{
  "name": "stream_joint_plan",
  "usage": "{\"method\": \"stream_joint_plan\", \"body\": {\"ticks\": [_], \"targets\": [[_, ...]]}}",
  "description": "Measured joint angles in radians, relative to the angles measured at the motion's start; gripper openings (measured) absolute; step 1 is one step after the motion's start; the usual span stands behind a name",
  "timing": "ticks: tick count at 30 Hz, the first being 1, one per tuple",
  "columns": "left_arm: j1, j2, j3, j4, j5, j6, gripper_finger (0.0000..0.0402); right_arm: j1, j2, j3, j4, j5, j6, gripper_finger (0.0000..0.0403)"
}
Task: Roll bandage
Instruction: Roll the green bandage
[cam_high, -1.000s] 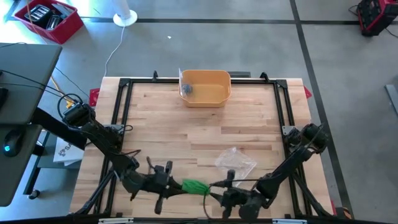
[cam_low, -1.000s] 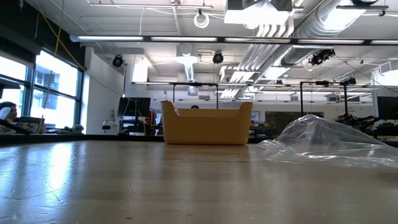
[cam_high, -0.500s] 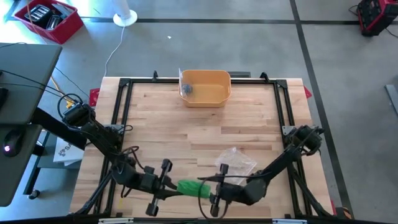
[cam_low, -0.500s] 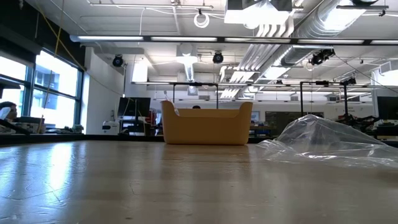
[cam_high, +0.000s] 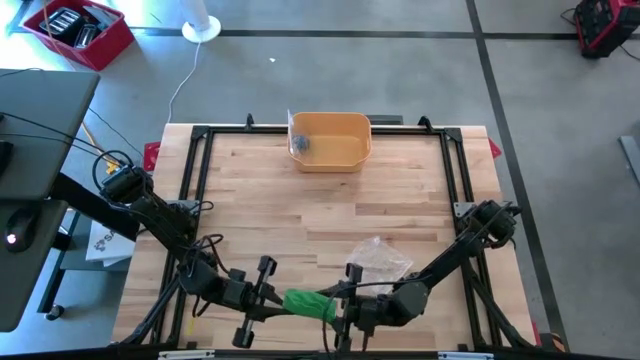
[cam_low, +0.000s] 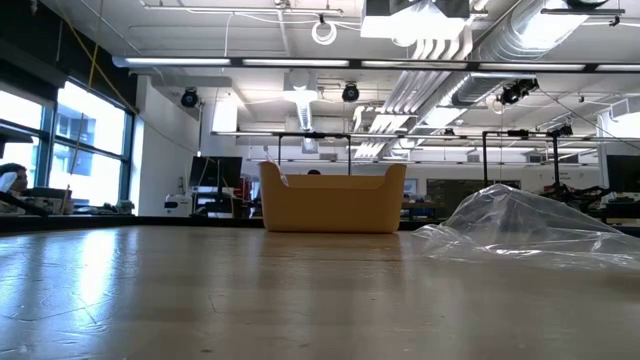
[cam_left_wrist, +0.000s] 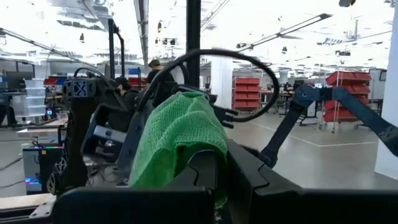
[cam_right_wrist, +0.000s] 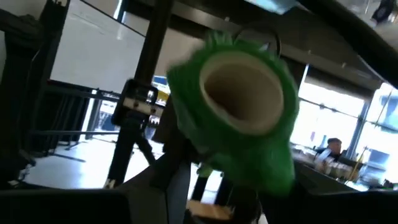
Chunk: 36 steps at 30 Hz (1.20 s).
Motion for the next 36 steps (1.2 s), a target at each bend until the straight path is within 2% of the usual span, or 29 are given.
{"method": "stream_joint_plan", "body": {"ticks": [3, 6, 14, 21, 25, 31, 36], "targets": [[-0.004, 0.000, 0.000, 0.003, 0.001, 0.004, 0.0007, 0.010, 0.000, 0.020, -0.002, 0.010, -0.044, 0.0151], [-0.008, 0.000, 0.000, 0.003, 0.000, 0.008, 0.0007, 0.015, 0.000, 0.026, -0.004, 0.030, -0.055, 0.0131], [-0.010, 0.000, 0.000, 0.003, 0.021, 0.013, 0.0007, 0.026, 0.000, 0.026, -0.009, 0.096, -0.109, 0.0010], [-0.046, 0.000, -0.001, 0.068, 0.020, 0.134, 0.0007, 0.023, 0.000, 0.013, -0.077, 0.231, -0.068, 0.0002], [-0.079, 0.001, -0.002, 0.102, -0.063, 0.225, 0.0007, 0.024, 0.003, -0.014, -0.113, 0.166, 0.063, 0.0001], [-0.091, 0.001, -0.002, 0.089, -0.200, 0.280, 0.0007, 0.025, 0.076, -0.014, -0.092, 0.094, 0.197, 0.0000], [-0.068, 0.001, -0.002, 0.021, -0.259, 0.270, 0.0007, 0.038, 0.096, -0.014, 0.022, 0.094, 0.153, 0.0000]]}}
